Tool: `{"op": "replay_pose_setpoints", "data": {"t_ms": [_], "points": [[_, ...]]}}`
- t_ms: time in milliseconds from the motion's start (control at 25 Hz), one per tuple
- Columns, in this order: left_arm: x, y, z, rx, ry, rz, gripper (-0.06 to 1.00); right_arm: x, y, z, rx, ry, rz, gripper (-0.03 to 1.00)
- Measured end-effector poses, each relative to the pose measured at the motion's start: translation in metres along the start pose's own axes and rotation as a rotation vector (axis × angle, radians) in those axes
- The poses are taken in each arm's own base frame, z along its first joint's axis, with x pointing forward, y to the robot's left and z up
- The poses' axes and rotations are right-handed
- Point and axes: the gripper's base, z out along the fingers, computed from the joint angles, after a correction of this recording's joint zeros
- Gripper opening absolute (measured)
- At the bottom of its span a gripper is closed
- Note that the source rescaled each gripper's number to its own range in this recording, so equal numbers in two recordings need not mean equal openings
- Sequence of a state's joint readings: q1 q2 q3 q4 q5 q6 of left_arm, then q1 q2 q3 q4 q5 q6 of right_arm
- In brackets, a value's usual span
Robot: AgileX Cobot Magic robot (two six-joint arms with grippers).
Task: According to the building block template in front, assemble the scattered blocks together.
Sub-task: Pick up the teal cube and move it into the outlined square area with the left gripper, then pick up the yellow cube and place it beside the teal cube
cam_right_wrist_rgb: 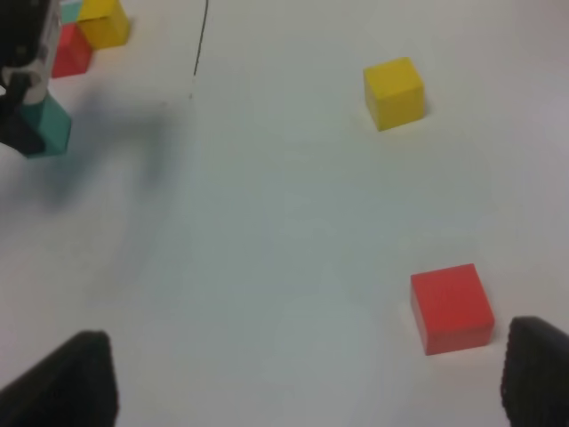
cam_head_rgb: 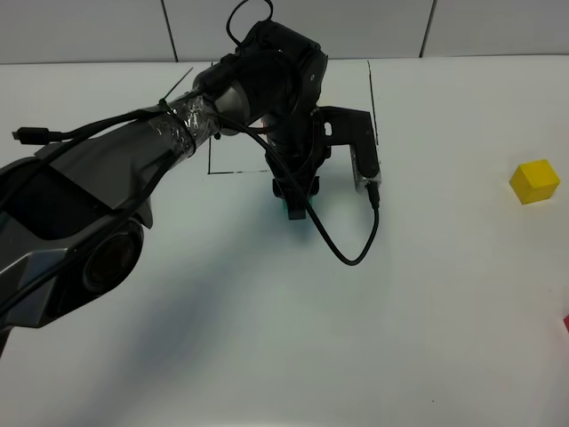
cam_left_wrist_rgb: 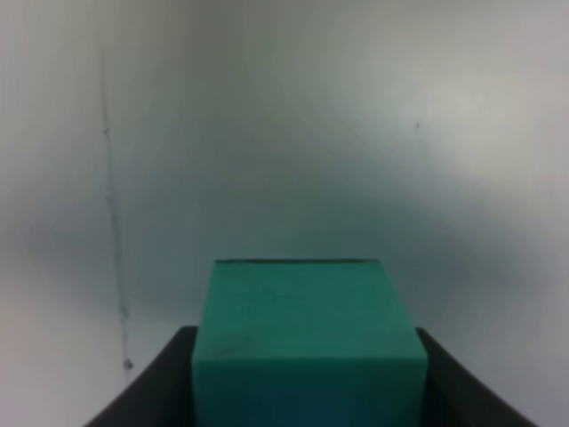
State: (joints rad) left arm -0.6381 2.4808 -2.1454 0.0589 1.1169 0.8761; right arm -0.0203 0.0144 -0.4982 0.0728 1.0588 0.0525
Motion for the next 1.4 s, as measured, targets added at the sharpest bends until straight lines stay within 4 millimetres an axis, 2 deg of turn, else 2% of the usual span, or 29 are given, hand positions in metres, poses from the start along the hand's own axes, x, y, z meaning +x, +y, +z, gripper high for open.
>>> {"op": "replay_pose_setpoints", "data": {"t_ms": [80,160,1000,1080,1200,1320,1400], "points": [[0.000,-0.001,0.013,0.014,0.011,0.002,0.01,0.000,0.000,0.000,0.000,0.000,0.000,0.75],[0.000,-0.001,0.016,0.015,0.013,0.003,0.01,0.000,0.000,0.000,0.000,0.000,0.000,0.75],[0.000,0.000,0.017,0.015,0.011,0.002,0.01,0.000,0.000,0.000,0.000,0.000,0.000,0.75],[-0.001,0.000,0.017,0.015,0.011,0.001,0.04,0.000,0.000,0.000,0.000,0.000,0.000,0.75],[-0.003,0.000,0.022,0.019,-0.012,-0.006,0.24,0.000,0.000,0.000,0.000,0.000,0.000,0.75],[-0.004,0.000,0.021,0.015,-0.024,-0.010,0.57,0.000,0.000,0.000,0.000,0.000,0.000,0.75],[-0.005,0.001,0.015,-0.002,-0.041,-0.026,0.73,0.000,0.000,0.000,0.000,0.000,0.000,0.75]]}}
